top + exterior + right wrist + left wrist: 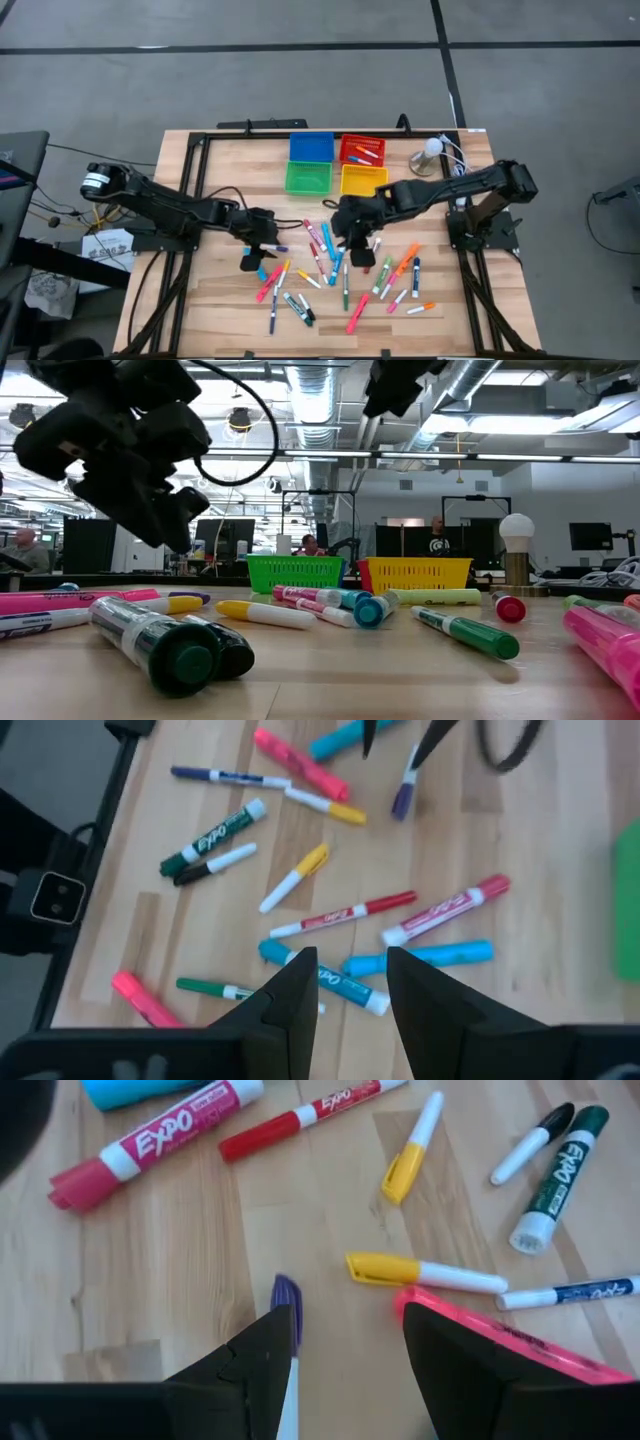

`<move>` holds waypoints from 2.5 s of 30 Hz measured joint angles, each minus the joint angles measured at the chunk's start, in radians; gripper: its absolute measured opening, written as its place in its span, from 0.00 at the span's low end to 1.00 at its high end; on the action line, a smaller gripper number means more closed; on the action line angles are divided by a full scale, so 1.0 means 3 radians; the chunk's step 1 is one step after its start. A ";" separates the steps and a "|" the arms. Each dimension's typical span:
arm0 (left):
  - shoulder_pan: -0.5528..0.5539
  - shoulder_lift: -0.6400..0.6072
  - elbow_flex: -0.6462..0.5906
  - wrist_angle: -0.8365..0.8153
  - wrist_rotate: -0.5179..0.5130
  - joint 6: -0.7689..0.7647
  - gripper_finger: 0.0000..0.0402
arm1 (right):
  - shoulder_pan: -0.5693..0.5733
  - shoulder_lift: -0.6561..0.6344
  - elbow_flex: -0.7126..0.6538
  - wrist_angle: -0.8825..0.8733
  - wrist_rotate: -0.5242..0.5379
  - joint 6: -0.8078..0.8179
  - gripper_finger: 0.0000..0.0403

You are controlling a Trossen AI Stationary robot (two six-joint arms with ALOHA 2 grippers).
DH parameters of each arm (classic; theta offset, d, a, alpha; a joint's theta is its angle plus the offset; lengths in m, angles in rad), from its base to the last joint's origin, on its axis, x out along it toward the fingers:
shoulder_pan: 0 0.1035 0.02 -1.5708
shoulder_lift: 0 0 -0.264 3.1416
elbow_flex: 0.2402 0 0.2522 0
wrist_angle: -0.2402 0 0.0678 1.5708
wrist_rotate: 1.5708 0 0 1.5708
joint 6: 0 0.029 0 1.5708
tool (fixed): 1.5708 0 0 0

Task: Pick & Place Markers
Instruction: Put the purple pen into the red basket

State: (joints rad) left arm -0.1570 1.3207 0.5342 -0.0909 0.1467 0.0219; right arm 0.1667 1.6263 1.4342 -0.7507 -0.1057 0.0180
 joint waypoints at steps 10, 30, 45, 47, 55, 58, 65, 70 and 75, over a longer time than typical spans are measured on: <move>0.0000 0.0047 0.0037 -0.0186 0.0000 -0.0108 0.48 | -0.0132 -0.0813 -0.0539 0.0424 -0.0006 0.0054 0.28; 0.0012 0.0015 0.0043 -0.0219 -0.0140 -0.0136 0.48 | -0.0132 -0.2883 -0.2555 0.2204 0.0031 0.0655 0.28; 0.0174 0.0313 0.0046 -0.0313 -0.0197 -0.0188 0.48 | -0.0345 -0.3238 -0.2767 0.2397 0.0031 0.0704 0.28; 0.0174 0.0412 0.0068 -0.0317 -0.0196 -0.0185 0.48 | -0.0344 -0.3209 -0.2767 0.2397 0.0030 0.0717 0.28; 0.0174 0.0741 0.0169 -0.0230 -0.0190 -0.0161 0.48 | -0.0346 -0.3170 -0.2770 0.2408 0.0030 0.0729 0.28; 0.0174 0.0779 0.0170 -0.0228 -0.0188 -0.0160 0.48 | -0.0345 -0.3172 -0.2770 0.2419 0.0030 0.0730 0.28; 0.0174 0.0657 0.0147 -0.0190 -0.0191 -0.0178 0.48 | -0.0344 -0.3171 -0.2770 0.2427 0.0026 0.0736 0.28; 0.0174 0.0541 0.0135 -0.0216 -0.0192 -0.0191 0.48 | -0.0344 -0.3172 -0.2770 0.2431 0.0015 0.0754 0.28; 0.0174 0.0512 0.0124 -0.0189 -0.0191 -0.0289 0.48 | -0.0337 -0.3172 -0.2770 0.2429 0.0011 0.0816 0.28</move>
State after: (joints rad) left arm -0.1047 1.4742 0.5713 -0.1477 0.0895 -0.0646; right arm 0.0656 0.6746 0.6033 -0.0219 -0.1024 0.2626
